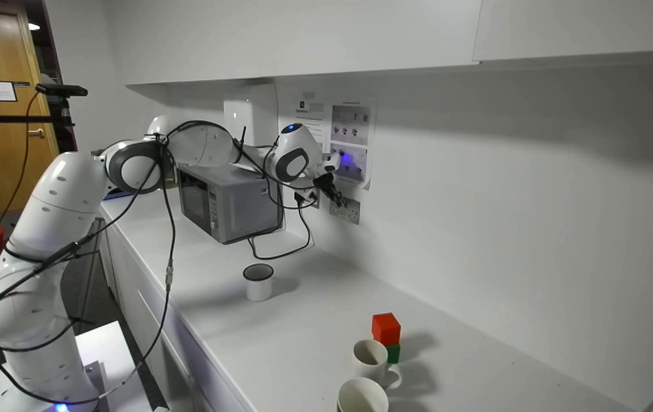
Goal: Flip the switch on the socket
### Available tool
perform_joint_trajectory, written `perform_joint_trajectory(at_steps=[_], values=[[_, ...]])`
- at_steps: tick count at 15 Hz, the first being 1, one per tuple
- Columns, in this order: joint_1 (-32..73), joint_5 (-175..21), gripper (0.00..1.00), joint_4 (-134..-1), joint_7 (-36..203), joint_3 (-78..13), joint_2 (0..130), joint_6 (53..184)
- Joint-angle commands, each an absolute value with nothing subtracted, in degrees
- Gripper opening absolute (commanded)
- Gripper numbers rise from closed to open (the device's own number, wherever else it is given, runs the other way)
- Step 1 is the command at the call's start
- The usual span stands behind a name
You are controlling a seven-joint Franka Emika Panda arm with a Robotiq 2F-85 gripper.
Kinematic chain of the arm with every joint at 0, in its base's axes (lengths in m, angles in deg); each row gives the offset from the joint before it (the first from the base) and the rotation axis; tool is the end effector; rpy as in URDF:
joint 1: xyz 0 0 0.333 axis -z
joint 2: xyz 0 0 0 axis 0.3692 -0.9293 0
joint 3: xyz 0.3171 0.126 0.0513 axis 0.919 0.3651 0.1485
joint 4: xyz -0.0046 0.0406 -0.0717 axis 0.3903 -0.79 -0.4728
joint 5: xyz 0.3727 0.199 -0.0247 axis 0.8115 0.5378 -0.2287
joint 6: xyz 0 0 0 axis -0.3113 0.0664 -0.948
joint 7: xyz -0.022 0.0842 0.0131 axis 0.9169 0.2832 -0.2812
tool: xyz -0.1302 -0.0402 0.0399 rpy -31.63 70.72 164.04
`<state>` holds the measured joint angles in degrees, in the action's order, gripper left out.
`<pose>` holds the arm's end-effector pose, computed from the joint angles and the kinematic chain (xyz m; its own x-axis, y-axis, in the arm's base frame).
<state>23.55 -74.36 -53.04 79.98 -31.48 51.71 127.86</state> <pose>0.8164 -0.0593 0.4837 0.7829 -0.1909 0.5922 -0.1943 -0.9792 -0.0588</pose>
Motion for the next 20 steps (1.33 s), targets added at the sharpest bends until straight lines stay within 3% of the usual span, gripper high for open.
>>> perform_joint_trajectory(at_steps=[1, 20], values=[[23.9, -74.3, 0.0, -50.1, 81.5, -31.7, 50.7, 126.7], [24.5, -73.4, 0.0, -46.5, 82.2, -31.1, 48.3, 126.3]])
